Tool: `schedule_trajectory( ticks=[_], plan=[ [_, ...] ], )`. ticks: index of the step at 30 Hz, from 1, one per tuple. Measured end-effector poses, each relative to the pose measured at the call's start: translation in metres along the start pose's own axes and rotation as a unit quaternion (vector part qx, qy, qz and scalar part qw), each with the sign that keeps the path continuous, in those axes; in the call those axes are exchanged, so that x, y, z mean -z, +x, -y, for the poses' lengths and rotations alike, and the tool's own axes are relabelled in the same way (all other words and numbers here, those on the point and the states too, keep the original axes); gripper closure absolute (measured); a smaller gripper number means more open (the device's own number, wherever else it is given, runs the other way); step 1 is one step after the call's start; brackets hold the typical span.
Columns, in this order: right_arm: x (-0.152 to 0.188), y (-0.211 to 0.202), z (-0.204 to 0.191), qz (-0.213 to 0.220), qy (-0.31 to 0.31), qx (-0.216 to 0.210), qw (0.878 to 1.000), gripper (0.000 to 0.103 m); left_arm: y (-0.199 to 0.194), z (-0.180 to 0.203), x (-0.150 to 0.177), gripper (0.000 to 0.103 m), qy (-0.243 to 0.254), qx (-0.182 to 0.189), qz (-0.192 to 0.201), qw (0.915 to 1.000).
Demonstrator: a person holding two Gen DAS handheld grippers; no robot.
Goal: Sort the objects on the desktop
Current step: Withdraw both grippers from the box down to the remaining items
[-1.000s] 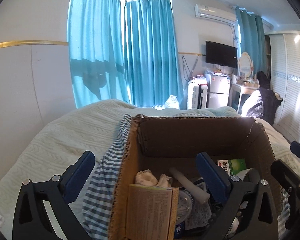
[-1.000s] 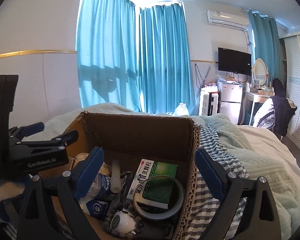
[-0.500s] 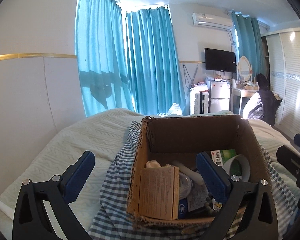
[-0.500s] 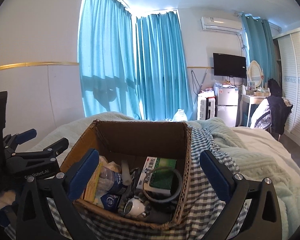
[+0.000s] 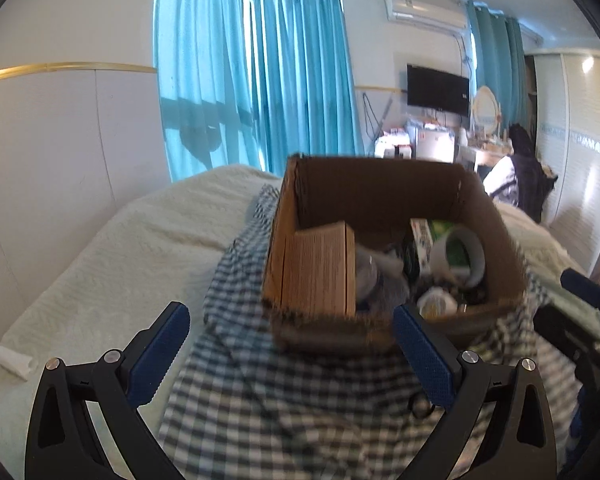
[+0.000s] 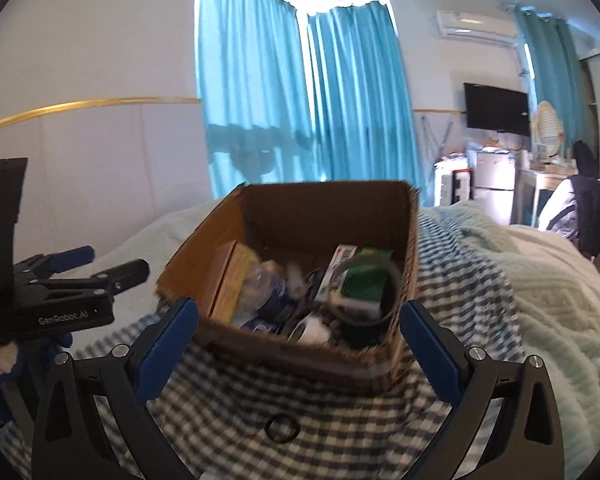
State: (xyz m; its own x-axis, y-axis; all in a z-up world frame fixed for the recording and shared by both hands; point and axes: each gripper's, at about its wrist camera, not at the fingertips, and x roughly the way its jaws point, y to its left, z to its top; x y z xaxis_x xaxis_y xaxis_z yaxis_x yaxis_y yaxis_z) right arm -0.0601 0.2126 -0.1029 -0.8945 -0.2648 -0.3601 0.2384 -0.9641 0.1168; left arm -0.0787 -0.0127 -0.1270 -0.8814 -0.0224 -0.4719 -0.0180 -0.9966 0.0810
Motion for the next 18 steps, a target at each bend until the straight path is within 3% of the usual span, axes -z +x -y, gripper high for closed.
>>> schedule_trajectory(
  ticks=[6,14,18],
  plan=[
    [0.045,0.007,-0.005,-0.079,0.012,0.005,0.997,0.002,-0.016,-0.008,0.043,0.0,-0.028,0.004,-0.048,0.9984],
    [0.079,0.008,-0.02,-0.147,0.0,0.024,0.989,0.002,-0.044,0.005,0.095,0.0,0.036,0.014,-0.084,0.9957],
    [0.086,0.008,-0.023,-0.163,0.002,0.025,0.986,0.002,-0.05,0.004,0.112,0.0,0.025,0.025,-0.118,0.9924]
  ],
)
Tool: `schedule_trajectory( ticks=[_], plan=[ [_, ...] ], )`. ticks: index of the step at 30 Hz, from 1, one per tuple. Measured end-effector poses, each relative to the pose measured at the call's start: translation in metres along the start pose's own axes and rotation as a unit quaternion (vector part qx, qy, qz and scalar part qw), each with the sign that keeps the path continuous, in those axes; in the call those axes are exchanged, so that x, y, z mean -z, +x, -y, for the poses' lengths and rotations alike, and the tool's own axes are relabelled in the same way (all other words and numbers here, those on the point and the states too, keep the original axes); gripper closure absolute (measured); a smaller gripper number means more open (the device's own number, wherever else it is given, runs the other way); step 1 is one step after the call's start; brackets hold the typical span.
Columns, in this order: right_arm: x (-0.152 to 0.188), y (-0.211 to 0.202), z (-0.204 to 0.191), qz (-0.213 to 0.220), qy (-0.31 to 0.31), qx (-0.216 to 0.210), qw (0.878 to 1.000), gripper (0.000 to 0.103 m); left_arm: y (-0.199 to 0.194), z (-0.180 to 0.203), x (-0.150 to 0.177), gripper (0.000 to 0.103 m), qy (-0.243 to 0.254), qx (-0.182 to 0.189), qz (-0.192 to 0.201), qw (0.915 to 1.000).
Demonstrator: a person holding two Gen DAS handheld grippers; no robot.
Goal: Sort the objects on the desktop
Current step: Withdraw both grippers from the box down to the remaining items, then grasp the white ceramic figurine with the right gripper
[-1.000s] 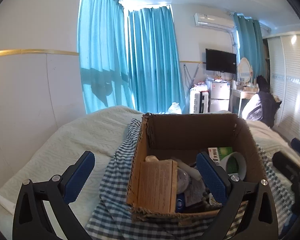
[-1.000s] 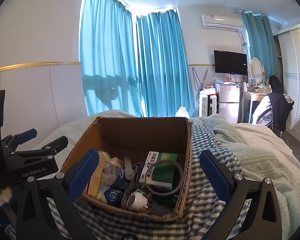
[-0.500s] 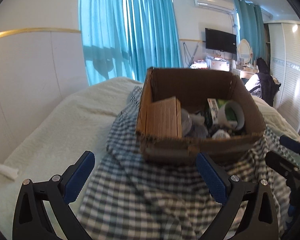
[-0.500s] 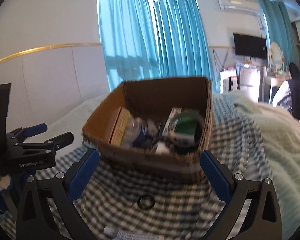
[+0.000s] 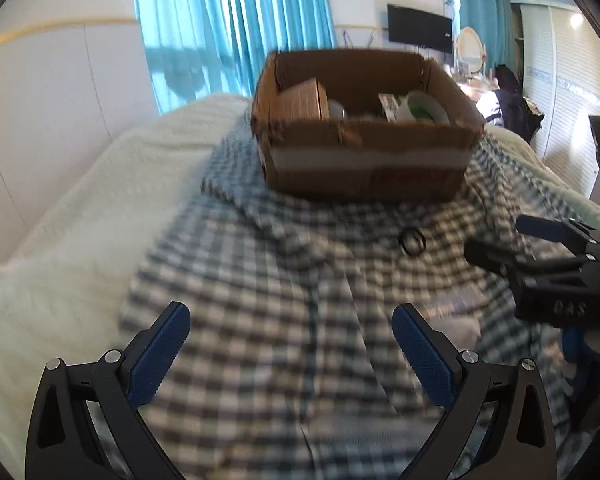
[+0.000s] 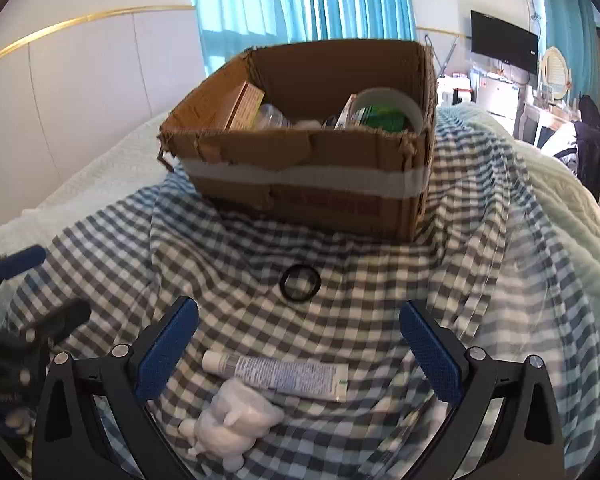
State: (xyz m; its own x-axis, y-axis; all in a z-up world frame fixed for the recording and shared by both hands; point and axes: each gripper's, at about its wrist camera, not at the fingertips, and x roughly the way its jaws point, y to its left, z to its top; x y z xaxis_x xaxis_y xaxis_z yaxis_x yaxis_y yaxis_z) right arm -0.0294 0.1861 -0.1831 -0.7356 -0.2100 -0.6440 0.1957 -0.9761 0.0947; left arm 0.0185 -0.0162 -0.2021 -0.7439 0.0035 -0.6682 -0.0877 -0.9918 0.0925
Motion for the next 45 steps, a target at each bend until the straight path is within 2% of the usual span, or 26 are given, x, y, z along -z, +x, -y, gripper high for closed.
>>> schedule_trajectory(
  ticks=[7,9,11,13,20,23,27,28,29,31,32,33,35,37,38,41,45],
  plan=[
    [0.014,0.005,-0.005,-0.033,0.01,0.001,0.999,0.002,0.001,0.011,0.022,0.001,-0.032,0.027,-0.062,0.9972],
    [0.017,0.007,-0.007,-0.042,0.005,-0.001,0.999,0.002,0.006,0.016,0.027,0.007,-0.035,0.024,-0.077,0.9961],
    [0.019,0.009,-0.008,-0.05,0.002,-0.002,0.999,0.004,0.013,0.019,0.033,0.017,-0.047,0.028,-0.105,0.993],
    [0.02,0.009,-0.007,-0.057,0.007,-0.005,0.998,0.007,0.019,0.022,0.04,0.021,-0.058,0.025,-0.131,0.9894],
    [0.028,0.012,-0.006,-0.085,0.027,-0.02,0.996,0.012,0.045,0.035,0.049,0.022,-0.081,0.021,-0.176,0.9808],
    [0.031,0.016,-0.01,-0.094,0.022,-0.028,0.995,0.017,0.06,0.044,0.056,0.022,-0.068,0.005,-0.19,0.9795],
    [0.036,0.023,-0.01,-0.109,0.021,-0.032,0.993,0.017,0.067,0.051,0.068,0.023,-0.044,-0.009,-0.171,0.9843],
    [0.037,0.026,-0.009,-0.114,0.023,-0.032,0.993,0.017,0.067,0.053,0.069,0.029,-0.038,-0.01,-0.167,0.9852],
    [0.038,0.028,-0.008,-0.12,0.026,-0.034,0.992,0.017,0.064,0.052,0.07,0.042,-0.037,-0.009,-0.161,0.9862],
    [0.04,0.031,-0.007,-0.127,0.027,-0.036,0.991,0.017,0.061,0.045,0.07,0.05,-0.05,0.004,-0.157,0.9863],
    [0.041,0.032,-0.008,-0.131,0.025,-0.036,0.99,0.017,0.059,0.041,0.07,0.06,-0.055,0.009,-0.154,0.9865],
    [0.042,0.033,-0.01,-0.135,0.023,-0.036,0.99,0.017,0.056,0.039,0.069,0.066,-0.055,0.011,-0.149,0.9873],
    [0.044,0.036,-0.014,-0.144,0.015,-0.039,0.989,0.017,0.049,0.037,0.067,0.086,-0.049,0.016,-0.137,0.9893],
    [0.047,0.041,-0.02,-0.156,0.001,-0.038,0.987,0.017,0.041,0.035,0.061,0.094,-0.039,0.017,-0.12,0.9919],
    [0.05,0.043,-0.021,-0.161,-0.005,-0.039,0.986,0.02,0.038,0.034,0.058,0.096,-0.037,0.021,-0.115,0.9924],
    [0.052,0.044,-0.026,-0.168,-0.016,-0.052,0.984,0.04,0.028,0.029,0.047,0.1,-0.026,0.027,-0.103,0.9939],
    [0.049,0.038,-0.028,-0.158,-0.02,-0.044,0.986,0.04,0.012,0.026,0.032,0.1,-0.019,0.045,-0.084,0.9953]
  ],
)
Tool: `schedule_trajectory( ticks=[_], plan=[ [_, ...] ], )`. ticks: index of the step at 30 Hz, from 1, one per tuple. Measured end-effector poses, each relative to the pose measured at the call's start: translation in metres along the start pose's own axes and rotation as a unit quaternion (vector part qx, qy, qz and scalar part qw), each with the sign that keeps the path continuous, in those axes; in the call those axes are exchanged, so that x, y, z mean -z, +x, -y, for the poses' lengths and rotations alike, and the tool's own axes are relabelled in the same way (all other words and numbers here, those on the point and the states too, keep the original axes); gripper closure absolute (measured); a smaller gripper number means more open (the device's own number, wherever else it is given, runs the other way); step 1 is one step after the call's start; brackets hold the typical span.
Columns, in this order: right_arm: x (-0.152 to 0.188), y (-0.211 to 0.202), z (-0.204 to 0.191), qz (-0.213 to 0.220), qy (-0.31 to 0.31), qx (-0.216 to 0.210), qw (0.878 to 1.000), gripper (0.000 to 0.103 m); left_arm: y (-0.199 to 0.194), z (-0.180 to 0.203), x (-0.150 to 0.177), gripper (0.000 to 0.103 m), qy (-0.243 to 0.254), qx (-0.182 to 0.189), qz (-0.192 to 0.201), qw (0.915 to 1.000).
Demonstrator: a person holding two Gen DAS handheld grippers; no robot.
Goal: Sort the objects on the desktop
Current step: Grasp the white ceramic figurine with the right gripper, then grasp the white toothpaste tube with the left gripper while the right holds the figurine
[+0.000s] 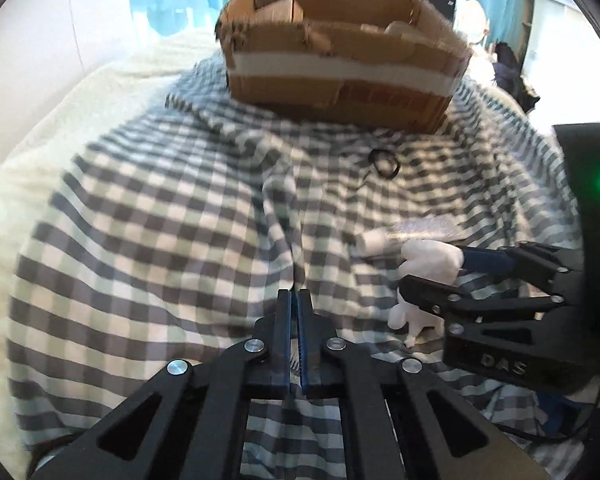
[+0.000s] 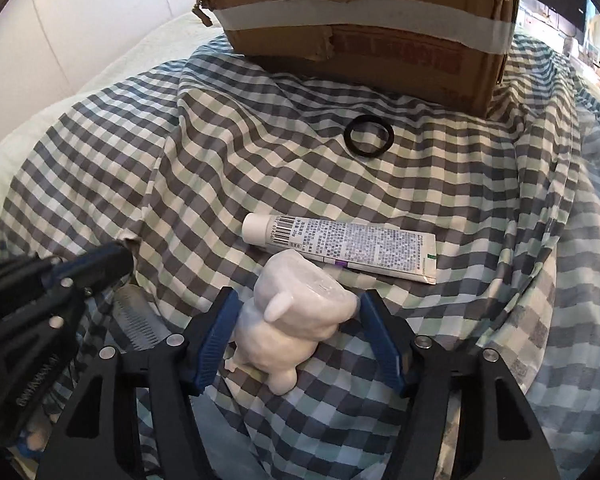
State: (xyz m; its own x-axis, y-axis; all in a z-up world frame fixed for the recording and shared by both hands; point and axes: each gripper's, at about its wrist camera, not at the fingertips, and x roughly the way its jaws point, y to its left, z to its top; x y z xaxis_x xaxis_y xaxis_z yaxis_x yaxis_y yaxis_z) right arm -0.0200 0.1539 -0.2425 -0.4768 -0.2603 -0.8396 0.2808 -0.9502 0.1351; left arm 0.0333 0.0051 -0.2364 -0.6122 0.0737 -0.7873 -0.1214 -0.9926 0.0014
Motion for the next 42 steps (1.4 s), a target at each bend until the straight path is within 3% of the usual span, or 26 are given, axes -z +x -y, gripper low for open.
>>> schedule_trajectory(
  ticks=[7,10,12,14,19,22,27,31,33,34,35,38,42],
  plan=[
    [-0.009,-0.037,0.022,0.07,0.041,0.028,0.996,0.041,0.0,0.013,-0.018,0.098,0.025,0.026,0.007,0.9993],
    [-0.012,-0.052,0.031,0.099,0.055,0.043,0.993,0.041,0.013,0.025,-0.03,0.092,0.052,0.053,0.0,0.9972],
    [-0.014,-0.063,0.036,0.117,0.066,0.056,0.989,0.041,0.03,0.039,-0.034,0.081,0.087,0.058,-0.014,0.9944],
    [-0.018,-0.069,0.042,0.129,0.074,0.059,0.987,0.041,0.044,0.051,-0.036,0.08,0.114,0.054,-0.022,0.9918],
    [-0.019,-0.079,0.05,0.142,0.085,0.064,0.984,0.04,0.066,0.078,-0.035,0.078,0.162,0.086,-0.029,0.9827],
    [-0.02,-0.077,0.054,0.139,0.082,0.077,0.984,0.04,0.069,0.086,-0.033,0.05,0.171,0.102,-0.029,0.9795],
    [-0.021,-0.076,0.062,0.141,0.094,0.092,0.981,0.041,0.072,0.09,-0.036,0.04,0.189,0.108,-0.015,0.976],
    [-0.019,-0.078,0.074,0.143,0.107,0.113,0.977,0.041,0.091,0.099,-0.04,0.04,0.201,0.113,-0.03,0.9726],
    [-0.019,-0.081,0.081,0.147,0.118,0.112,0.976,0.041,0.098,0.102,-0.037,0.05,0.213,0.118,-0.032,0.9693],
    [-0.019,-0.083,0.082,0.151,0.12,0.111,0.975,0.041,0.098,0.106,-0.035,0.063,0.23,0.12,-0.027,0.9653],
    [-0.019,-0.086,0.082,0.156,0.12,0.114,0.974,0.041,0.098,0.109,-0.034,0.07,0.242,0.111,-0.023,0.9636],
    [-0.019,-0.091,0.082,0.166,0.121,0.119,0.971,0.041,0.09,0.115,-0.032,0.081,0.261,0.107,-0.01,0.9592],
    [-0.021,-0.097,0.082,0.177,0.121,0.118,0.97,0.041,0.08,0.111,-0.038,0.086,0.24,0.106,0.002,0.9649]
  ],
)
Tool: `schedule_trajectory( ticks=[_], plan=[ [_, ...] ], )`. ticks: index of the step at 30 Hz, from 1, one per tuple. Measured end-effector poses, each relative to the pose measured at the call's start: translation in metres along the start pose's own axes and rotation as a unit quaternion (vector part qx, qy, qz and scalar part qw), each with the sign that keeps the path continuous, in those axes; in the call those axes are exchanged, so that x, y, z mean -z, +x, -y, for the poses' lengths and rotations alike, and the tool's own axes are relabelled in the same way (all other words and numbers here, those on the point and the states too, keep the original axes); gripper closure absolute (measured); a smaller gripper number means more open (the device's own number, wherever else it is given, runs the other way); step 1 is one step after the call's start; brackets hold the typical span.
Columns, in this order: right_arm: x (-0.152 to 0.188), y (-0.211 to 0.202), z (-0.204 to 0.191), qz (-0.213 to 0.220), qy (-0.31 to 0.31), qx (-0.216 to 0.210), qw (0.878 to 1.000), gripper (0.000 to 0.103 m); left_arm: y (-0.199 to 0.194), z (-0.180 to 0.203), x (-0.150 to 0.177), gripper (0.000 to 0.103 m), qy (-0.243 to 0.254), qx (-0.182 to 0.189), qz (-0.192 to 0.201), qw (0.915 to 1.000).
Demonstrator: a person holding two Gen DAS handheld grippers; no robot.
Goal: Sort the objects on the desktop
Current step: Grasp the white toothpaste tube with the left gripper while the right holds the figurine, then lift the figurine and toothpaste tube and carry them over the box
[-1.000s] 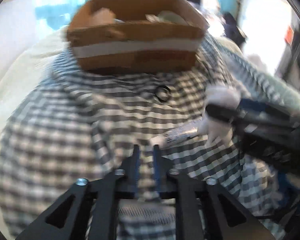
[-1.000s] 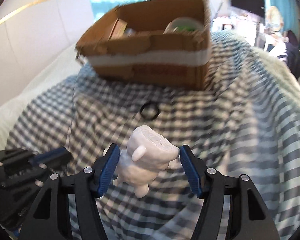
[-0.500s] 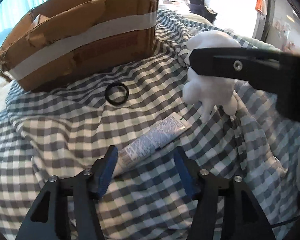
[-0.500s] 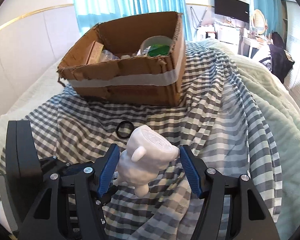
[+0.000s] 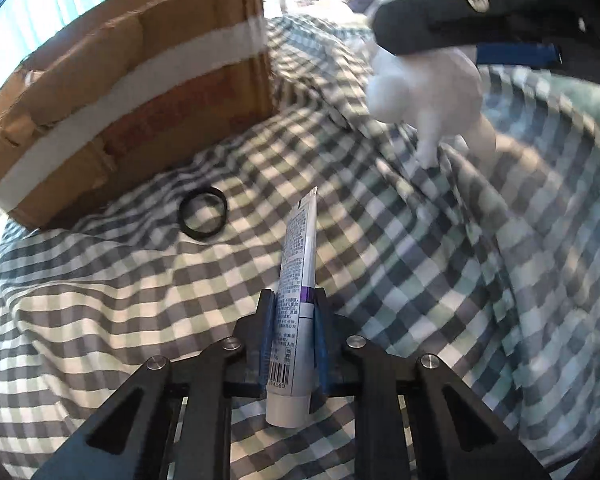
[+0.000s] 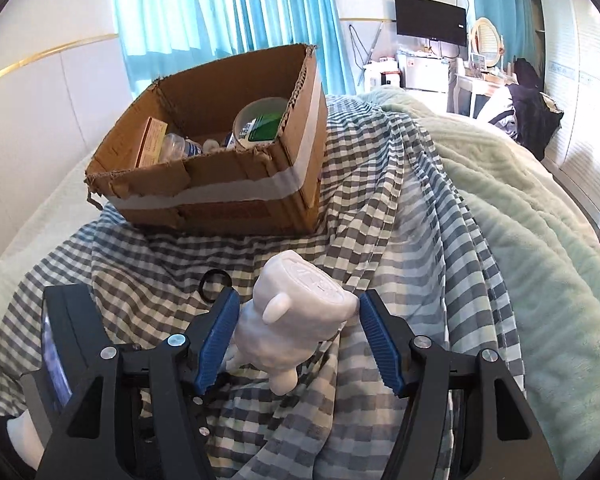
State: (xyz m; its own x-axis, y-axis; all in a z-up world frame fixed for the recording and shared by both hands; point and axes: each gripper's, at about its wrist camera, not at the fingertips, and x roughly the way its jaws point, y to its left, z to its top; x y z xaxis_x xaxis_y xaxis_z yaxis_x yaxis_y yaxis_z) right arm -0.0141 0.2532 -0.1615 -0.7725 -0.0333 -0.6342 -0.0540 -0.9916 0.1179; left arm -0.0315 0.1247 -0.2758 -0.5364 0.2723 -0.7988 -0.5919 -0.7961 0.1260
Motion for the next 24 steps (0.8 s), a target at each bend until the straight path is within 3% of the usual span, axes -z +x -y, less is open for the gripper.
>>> schedule_trajectory(
  ticks=[11,24],
  plan=[
    [-0.022,-0.015,-0.007,0.048,-0.009,0.013,0.999,0.041,-0.068,-0.041,-0.033,0.086,-0.084,-0.037,0.101,0.9906],
    [-0.054,-0.039,-0.029,0.121,-0.019,0.005,0.992,0.041,-0.116,-0.075,-0.063,0.086,-0.125,-0.078,0.184,0.9719]
  ],
)
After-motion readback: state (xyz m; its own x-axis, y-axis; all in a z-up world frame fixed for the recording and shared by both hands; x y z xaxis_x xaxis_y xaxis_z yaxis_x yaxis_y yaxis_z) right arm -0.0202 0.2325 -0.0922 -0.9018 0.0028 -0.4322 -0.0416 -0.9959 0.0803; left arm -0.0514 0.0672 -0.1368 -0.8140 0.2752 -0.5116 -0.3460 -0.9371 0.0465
